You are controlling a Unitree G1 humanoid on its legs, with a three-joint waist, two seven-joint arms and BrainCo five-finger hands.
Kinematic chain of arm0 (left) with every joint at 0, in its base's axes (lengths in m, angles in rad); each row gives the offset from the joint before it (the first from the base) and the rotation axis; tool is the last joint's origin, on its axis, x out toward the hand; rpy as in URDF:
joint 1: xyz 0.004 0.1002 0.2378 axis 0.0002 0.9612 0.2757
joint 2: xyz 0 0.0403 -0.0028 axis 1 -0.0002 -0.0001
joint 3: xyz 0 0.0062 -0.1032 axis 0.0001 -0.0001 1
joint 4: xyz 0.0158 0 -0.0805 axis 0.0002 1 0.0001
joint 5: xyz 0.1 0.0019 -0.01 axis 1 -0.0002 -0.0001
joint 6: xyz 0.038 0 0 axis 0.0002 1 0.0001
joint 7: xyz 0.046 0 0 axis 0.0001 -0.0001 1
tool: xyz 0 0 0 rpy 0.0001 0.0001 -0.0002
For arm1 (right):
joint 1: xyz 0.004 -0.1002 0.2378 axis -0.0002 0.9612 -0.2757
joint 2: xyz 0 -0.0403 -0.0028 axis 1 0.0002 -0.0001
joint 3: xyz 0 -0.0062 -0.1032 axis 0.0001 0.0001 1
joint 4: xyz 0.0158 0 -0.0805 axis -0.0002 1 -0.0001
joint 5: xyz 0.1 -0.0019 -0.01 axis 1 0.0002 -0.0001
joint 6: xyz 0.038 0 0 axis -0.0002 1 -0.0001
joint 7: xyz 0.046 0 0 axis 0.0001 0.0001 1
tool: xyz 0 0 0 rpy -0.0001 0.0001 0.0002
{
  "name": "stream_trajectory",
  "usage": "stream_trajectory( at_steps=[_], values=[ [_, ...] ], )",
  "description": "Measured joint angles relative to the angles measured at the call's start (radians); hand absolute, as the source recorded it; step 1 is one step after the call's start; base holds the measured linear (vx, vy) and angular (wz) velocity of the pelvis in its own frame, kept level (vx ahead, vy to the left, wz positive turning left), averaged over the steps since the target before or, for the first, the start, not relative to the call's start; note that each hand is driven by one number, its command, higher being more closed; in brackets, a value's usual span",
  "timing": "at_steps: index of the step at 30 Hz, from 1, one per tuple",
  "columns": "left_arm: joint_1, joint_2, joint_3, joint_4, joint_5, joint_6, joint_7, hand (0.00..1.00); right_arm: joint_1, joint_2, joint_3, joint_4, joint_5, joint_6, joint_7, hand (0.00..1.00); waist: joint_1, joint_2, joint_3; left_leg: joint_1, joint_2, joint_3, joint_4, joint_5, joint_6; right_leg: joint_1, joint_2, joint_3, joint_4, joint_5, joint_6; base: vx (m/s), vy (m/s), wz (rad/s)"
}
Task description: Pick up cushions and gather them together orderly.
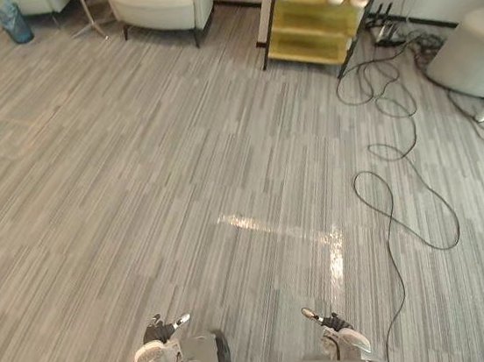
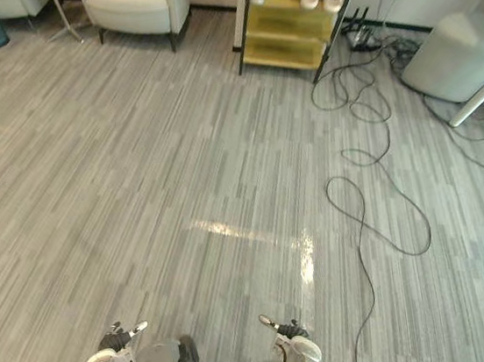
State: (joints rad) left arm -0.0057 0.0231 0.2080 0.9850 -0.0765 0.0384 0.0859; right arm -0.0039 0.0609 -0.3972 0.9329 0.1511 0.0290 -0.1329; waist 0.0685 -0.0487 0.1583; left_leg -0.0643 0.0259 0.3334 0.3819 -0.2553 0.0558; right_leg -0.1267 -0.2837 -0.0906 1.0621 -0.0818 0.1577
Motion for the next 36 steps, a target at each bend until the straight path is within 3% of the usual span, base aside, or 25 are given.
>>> stream_trajectory(
  at_steps=[2,4,6,7,8,10,11,13,14,15,18,21,22,24,25,27,28,29,30,31,34,36],
  values=[
    [-0.004,-0.003,-0.007,0.008,0.0,0.0,0.001,0.0,0.003,0.001,0.0,-0.017,-0.001,-0.008,0.0,0.0,-0.013,0.004,0.001,0.124,-0.001,0.001,-0.091,-0.004,-0.008,-0.095,0.004,-0.082,0.062,-0.054,-0.036,0.4,0.052,0.01],
    [0.0,-0.002,-0.003,0.016,0.002,0.001,0.001,0.0,0.001,0.0,-0.017,-0.012,-0.002,-0.013,0.001,0.0,-0.014,-0.003,0.002,0.205,0.001,0.009,-0.147,-0.009,-0.022,-0.154,0.008,-0.162,-0.01,-0.107,-0.061,0.35,-0.022,-0.08],
    [0.001,-0.007,0.011,0.019,0.004,0.004,0.001,0.0,0.003,-0.004,-0.049,-0.008,-0.001,-0.005,0.003,0.0,-0.02,0.0,0.003,0.282,0.004,0.025,-0.205,-0.009,-0.033,-0.177,0.022,-0.263,-0.186,-0.142,-0.104,0.32,-0.089,-0.18],
    [0.0,-0.014,0.033,0.025,0.01,0.005,0.0,0.0,0.001,-0.009,-0.056,-0.009,-0.001,-0.004,0.007,0.0,-0.026,0.006,0.004,0.314,0.017,0.032,-0.236,-0.02,-0.052,-0.193,0.06,-0.306,-0.357,-0.132,-0.129,0.42,-0.193,-0.14],
    [-0.003,-0.018,0.044,0.037,0.024,0.005,-0.004,0.0,-0.003,-0.016,-0.058,-0.004,-0.001,-0.004,0.021,0.0,-0.034,0.012,0.007,0.338,0.033,0.03,-0.26,-0.04,-0.082,-0.205,0.124,-0.291,-0.595,-0.065,-0.138,0.44,-0.213,-0.05],
    [-0.011,-0.021,0.053,0.053,0.041,0.006,-0.005,0.0,-0.006,-0.024,-0.061,0.001,-0.001,-0.003,0.022,0.0,-0.038,0.017,0.01,0.363,0.041,0.02,-0.268,-0.055,-0.101,-0.218,0.153,-0.251,-0.712,0.034,-0.151,0.5,-0.218,0.13],
    [-0.008,-0.043,0.08,0.072,0.047,0.007,-0.006,0.0,0.001,-0.049,-0.079,0.012,-0.001,0.002,0.021,0.0,-0.042,0.054,0.019,0.399,0.077,-0.016,-0.272,-0.058,-0.099,-0.19,0.202,-0.234,-0.705,0.099,-0.203,0.56,-0.237,0.13],
    [-0.013,-0.047,0.093,0.076,0.059,0.007,-0.007,0.0,0.0,-0.056,-0.082,0.024,-0.001,0.002,0.021,0.0,-0.04,0.069,0.025,0.393,0.089,-0.04,-0.245,-0.041,-0.098,-0.197,0.201,-0.241,-0.661,0.055,-0.219,0.45,-0.23,0.06],
    [-0.011,-0.07,0.1,0.078,0.075,0.007,-0.006,0.0,0.001,-0.068,-0.092,0.026,-0.001,0.003,0.021,0.0,-0.045,0.091,0.026,0.39,0.107,-0.072,-0.186,-0.021,-0.116,-0.187,0.206,-0.251,-0.606,-0.006,-0.232,0.46,-0.272,0.0],
    [-0.007,-0.075,0.101,0.077,0.081,0.007,-0.006,0.0,0.005,-0.069,-0.095,0.026,-0.001,0.002,0.021,0.0,-0.044,0.099,0.021,0.372,0.118,-0.088,-0.139,-0.014,-0.118,-0.178,0.213,-0.251,-0.597,-0.029,-0.236,0.56,-0.299,0.1],
    [-0.02,-0.08,0.091,0.045,0.08,0.007,-0.006,0.0,0.015,-0.069,-0.092,0.027,0.001,0.001,0.019,0.0,-0.062,0.11,0.016,0.149,0.192,-0.223,0.38,0.072,-0.162,-0.061,0.233,-0.287,-0.648,-0.082,-0.241,0.41,-0.164,0.28],
    [-0.02,-0.084,0.048,0.013,0.078,0.007,-0.007,0.0,0.023,-0.069,-0.076,0.028,0.013,0.001,0.019,0.0,-0.046,0.107,0.017,0.052,0.227,-0.199,0.55,0.073,-0.164,0.055,0.257,-0.268,-0.731,-0.084,-0.241,0.29,-0.061,-0.17],
    [-0.02,-0.084,0.022,0.003,0.078,0.005,-0.007,0.0,0.029,-0.067,-0.077,0.028,0.02,0.003,0.018,0.0,-0.04,0.095,0.022,0.022,0.238,-0.166,0.523,0.058,-0.152,0.099,0.258,-0.252,-0.765,-0.082,-0.237,0.31,0.007,-0.39],
    [-0.019,-0.085,0.002,-0.004,0.078,0.005,-0.007,0.0,0.031,-0.069,-0.078,0.028,0.02,0.004,0.016,0.0,-0.035,0.097,0.016,-0.007,0.241,-0.14,0.422,0.032,-0.139,0.135,0.255,-0.222,-0.801,-0.076,-0.221,0.22,0.045,-0.42],
    [-0.019,-0.086,-0.004,-0.005,0.079,0.005,-0.006,0.0,0.031,-0.069,-0.077,0.027,0.02,0.005,0.016,0.0,-0.031,0.097,0.014,-0.011,0.232,-0.137,0.294,0.019,-0.134,0.146,0.25,-0.195,-0.811,-0.075,-0.207,0.19,0.176,-0.62],
    [-0.02,-0.085,-0.015,-0.006,0.079,0.005,-0.006,0.0,0.032,-0.069,-0.077,0.026,0.021,0.005,0.015,0.0,-0.029,0.095,0.013,-0.027,0.203,-0.191,0.1,0.017,-0.133,0.155,0.237,-0.146,-0.811,-0.09,-0.184,0.21,0.26,-0.71],
    [-0.016,-0.087,-0.022,-0.005,0.08,0.004,-0.006,0.0,0.041,-0.07,-0.076,0.027,0.021,0.005,0.015,0.0,-0.025,0.099,0.002,-0.022,0.164,-0.269,-0.036,0.049,-0.147,0.149,0.231,-0.107,-0.795,-0.103,-0.152,0.18,0.322,-0.84],
    [-0.012,-0.09,-0.031,-0.004,0.08,0.001,-0.006,0.0,0.046,-0.07,-0.071,0.029,0.021,0.001,0.013,0.0,-0.016,0.101,-0.014,-0.013,0.138,-0.296,-0.064,0.104,-0.172,0.137,0.23,-0.062,-0.776,-0.11,-0.115,0.15,0.269,-0.72],
    [-0.012,-0.083,-0.035,0.0,0.08,0.001,-0.006,0.0,0.049,-0.069,-0.058,0.027,0.021,0.004,0.014,0.0,-0.02,0.091,-0.024,-0.003,0.121,-0.292,-0.07,0.103,-0.165,0.135,0.221,-0.045,-0.78,-0.107,-0.111,0.18,0.249,-0.47],
    [-0.013,-0.074,-0.036,0.011,0.081,0.001,-0.005,0.0,0.063,-0.065,-0.036,0.03,0.021,0.007,0.014,0.0,-0.029,0.064,-0.043,0.0,0.107,-0.263,-0.079,0.099,-0.148,0.137,0.203,-0.014,-0.807,-0.097,-0.097,0.17,0.203,-0.41],
    [-0.012,-0.048,-0.035,0.03,0.08,0.0,-0.006,0.0,0.077,-0.041,-0.025,0.037,0.02,0.015,0.015,0.0,-0.02,0.029,-0.065,0.02,0.081,-0.185,-0.091,0.095,-0.135,0.142,0.185,0.085,-0.898,-0.036,-0.098,0.17,0.229,-0.63],
    [-0.013,-0.046,-0.036,0.038,0.08,-0.001,-0.006,0.0,0.081,-0.043,-0.018,0.037,0.019,0.016,0.015,0.0,-0.021,0.029,-0.066,0.034,0.073,-0.163,-0.104,0.094,-0.13,0.147,0.182,0.111,-0.92,-0.022,-0.099,0.08,0.126,-0.4]
  ],
)
